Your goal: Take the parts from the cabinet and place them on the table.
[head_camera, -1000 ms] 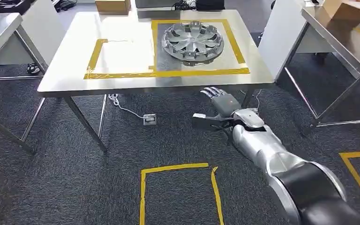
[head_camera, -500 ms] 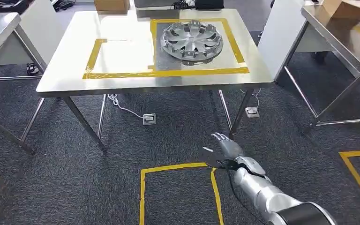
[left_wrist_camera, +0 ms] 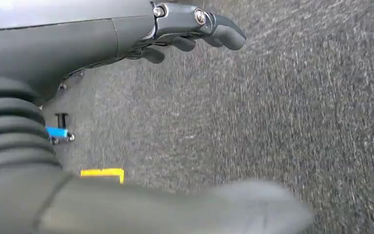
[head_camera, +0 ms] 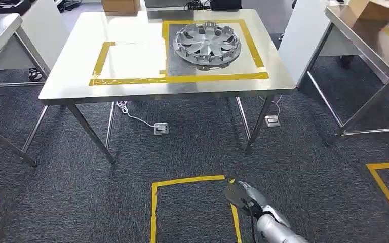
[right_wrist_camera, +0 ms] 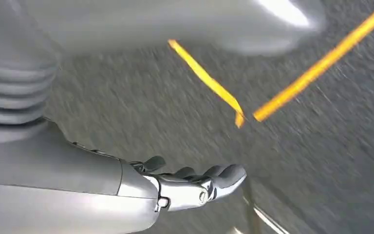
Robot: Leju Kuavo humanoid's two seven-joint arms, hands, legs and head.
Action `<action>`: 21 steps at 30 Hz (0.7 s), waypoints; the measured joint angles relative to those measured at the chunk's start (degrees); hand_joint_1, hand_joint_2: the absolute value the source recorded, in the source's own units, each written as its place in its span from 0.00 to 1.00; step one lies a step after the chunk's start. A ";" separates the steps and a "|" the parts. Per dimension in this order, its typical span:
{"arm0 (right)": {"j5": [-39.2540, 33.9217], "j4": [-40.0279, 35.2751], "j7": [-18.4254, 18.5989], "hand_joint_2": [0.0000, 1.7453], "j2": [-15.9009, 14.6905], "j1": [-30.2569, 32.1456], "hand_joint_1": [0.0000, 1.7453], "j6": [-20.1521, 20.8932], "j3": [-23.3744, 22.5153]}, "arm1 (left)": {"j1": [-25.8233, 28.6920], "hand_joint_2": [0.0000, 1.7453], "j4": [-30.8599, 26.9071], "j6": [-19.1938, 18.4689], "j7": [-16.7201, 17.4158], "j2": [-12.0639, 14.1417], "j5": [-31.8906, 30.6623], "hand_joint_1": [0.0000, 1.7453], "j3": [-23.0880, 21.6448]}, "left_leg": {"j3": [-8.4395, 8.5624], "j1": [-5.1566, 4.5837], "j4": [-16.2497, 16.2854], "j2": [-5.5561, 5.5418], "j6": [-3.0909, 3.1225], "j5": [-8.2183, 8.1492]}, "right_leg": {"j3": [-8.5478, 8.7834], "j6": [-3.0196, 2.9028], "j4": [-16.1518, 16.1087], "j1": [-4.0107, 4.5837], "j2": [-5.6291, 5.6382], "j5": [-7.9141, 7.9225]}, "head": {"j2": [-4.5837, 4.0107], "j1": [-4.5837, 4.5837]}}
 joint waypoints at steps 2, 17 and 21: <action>-2.03 -0.09 0.83 0.00 0.02 1.42 0.00 0.46 -0.04 | 0.42 0.00 -0.41 -1.01 -0.17 0.37 2.58 0.00 -1.72 | 0.00 0.00 0.00 0.01 0.00 -0.01 | -0.02 -0.01 0.00 0.00 0.00 -0.01 | 0.00 0.00; -18.61 -1.92 6.12 0.00 0.04 13.61 0.00 4.37 -0.61 | 3.69 0.00 -3.50 -9.33 -1.55 3.28 23.85 0.00 -14.64 | -0.04 0.00 -0.02 0.04 -0.03 -0.08 | -0.07 0.01 0.00 0.00 0.02 -0.11 | 0.00 0.00; -22.90 -2.16 7.58 0.00 0.07 16.64 0.00 5.40 -0.81 | 4.57 0.00 -4.30 -11.51 -1.86 4.00 29.34 0.00 -17.94 | -0.03 0.00 -0.03 0.04 -0.06 -0.11 | -0.10 0.00 0.00 0.00 0.03 -0.13 | 0.00 0.00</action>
